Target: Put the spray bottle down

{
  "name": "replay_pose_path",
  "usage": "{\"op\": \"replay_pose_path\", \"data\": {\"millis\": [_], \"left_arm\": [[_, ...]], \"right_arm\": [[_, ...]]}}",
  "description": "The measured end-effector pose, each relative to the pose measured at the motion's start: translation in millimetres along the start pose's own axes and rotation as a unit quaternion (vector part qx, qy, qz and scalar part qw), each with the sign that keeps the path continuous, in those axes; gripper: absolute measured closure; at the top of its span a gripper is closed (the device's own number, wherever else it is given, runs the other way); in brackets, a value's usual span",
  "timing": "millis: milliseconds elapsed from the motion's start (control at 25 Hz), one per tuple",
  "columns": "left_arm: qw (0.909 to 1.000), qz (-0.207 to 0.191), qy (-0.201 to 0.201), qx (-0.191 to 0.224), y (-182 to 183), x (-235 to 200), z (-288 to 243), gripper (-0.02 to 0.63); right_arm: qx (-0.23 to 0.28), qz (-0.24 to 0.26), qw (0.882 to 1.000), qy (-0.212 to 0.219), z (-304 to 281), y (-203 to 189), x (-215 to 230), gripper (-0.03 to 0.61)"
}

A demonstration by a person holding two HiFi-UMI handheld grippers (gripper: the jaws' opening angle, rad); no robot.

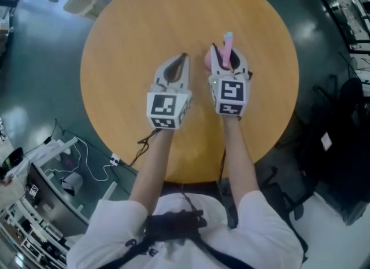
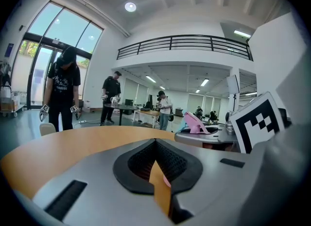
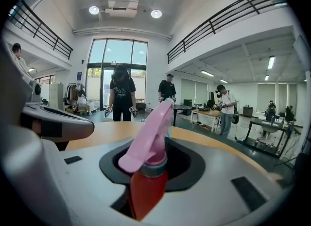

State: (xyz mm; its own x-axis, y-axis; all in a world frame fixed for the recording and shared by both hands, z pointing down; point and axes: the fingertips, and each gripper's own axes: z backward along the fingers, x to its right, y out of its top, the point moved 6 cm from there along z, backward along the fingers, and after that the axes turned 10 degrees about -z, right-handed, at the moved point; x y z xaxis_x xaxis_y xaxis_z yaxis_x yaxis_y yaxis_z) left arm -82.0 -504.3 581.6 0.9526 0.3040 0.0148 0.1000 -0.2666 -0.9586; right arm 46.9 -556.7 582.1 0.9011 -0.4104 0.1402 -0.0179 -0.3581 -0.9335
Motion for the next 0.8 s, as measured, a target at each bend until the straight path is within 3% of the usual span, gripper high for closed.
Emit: {"op": "replay_pose_path", "data": {"millis": [720, 800], "left_arm": [[0.9997, 0.013, 0.010, -0.018, -14, 1, 4, 0.604], [0.9997, 0.012, 0.011, -0.018, -13, 0, 7, 0.604]], "right_arm": [[0.043, 0.016, 0.999, -0.003, -3, -11, -5, 0.422], [0.046, 0.008, 0.999, -0.002, -2, -12, -7, 0.361]]}}
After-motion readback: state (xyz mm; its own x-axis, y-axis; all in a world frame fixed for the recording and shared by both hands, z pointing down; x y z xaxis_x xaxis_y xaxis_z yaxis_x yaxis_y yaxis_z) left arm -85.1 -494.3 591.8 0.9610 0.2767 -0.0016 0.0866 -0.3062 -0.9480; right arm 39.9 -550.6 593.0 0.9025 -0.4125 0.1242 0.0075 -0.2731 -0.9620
